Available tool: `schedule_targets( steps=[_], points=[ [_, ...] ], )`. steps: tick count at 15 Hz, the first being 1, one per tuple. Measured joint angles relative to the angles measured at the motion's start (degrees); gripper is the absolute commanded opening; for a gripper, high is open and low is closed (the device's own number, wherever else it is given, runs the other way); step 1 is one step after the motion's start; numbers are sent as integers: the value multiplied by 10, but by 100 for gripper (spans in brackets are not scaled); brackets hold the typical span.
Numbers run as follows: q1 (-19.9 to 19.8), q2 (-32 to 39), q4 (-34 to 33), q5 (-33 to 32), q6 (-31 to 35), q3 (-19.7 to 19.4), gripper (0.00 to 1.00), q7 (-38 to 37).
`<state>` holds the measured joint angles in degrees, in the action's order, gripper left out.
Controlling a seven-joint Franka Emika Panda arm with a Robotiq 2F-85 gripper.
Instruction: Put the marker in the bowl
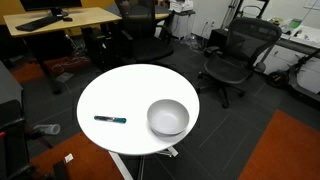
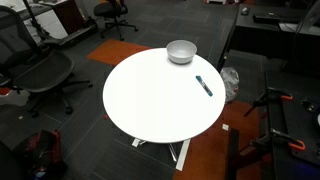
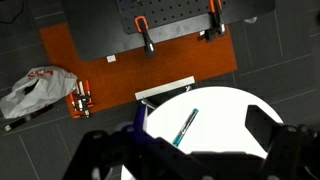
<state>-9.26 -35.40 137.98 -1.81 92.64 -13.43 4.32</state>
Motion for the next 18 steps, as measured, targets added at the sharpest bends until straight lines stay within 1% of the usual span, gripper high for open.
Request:
schedule_targets(
  steps=[10, 15, 18],
  points=[
    [0, 2, 2, 4, 5, 3, 100, -6],
    [1, 10, 37, 28, 43, 32, 100, -66],
    [1, 19, 63, 50, 78, 54, 100, -102]
  ],
)
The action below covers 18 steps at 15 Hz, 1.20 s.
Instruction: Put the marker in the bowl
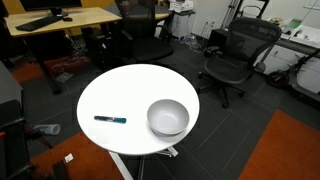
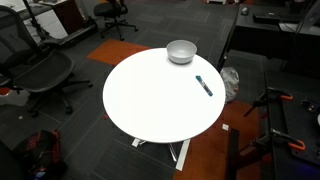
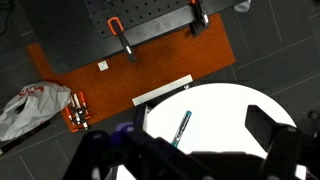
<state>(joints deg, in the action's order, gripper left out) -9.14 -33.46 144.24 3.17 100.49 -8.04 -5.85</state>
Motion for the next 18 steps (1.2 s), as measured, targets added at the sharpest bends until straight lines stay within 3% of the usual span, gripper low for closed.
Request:
schedule_targets(
  steps=[12, 18],
  points=[
    [1, 90, 75, 13, 233, 77, 100, -156],
    [7, 146, 106, 20, 336, 81, 100, -169]
  ],
)
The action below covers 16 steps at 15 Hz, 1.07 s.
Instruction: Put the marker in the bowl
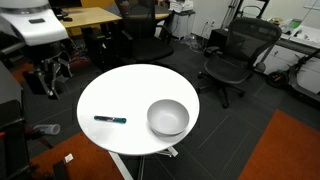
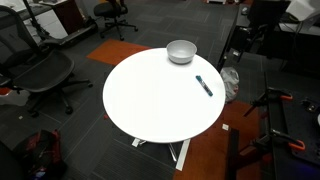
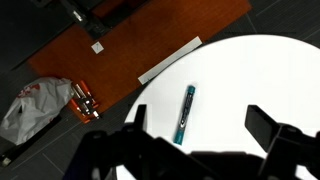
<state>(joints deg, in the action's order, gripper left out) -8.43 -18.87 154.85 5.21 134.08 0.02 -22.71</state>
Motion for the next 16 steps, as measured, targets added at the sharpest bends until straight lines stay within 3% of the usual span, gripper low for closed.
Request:
schedule_targets(
  steps=[9, 16],
  points=[
    [13, 121, 10, 33, 159, -1, 100, 0],
    [20, 208, -10, 70, 234, -6, 100, 1]
  ],
)
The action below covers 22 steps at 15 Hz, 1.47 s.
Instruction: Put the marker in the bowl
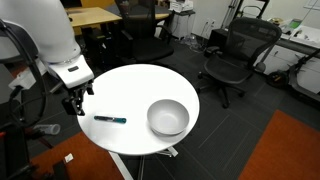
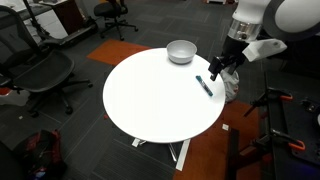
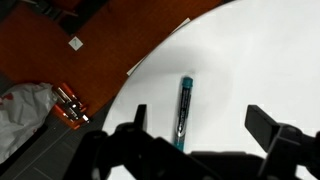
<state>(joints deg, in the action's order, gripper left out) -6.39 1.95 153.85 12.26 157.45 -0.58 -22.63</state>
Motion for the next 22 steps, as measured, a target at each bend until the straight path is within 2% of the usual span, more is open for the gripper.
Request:
schedule_targets(
  steps=[12, 22],
  points=[
    [15, 142, -87, 3, 51, -31, 100, -1],
    [58, 217, -137, 2, 76, -71, 100, -1]
  ],
)
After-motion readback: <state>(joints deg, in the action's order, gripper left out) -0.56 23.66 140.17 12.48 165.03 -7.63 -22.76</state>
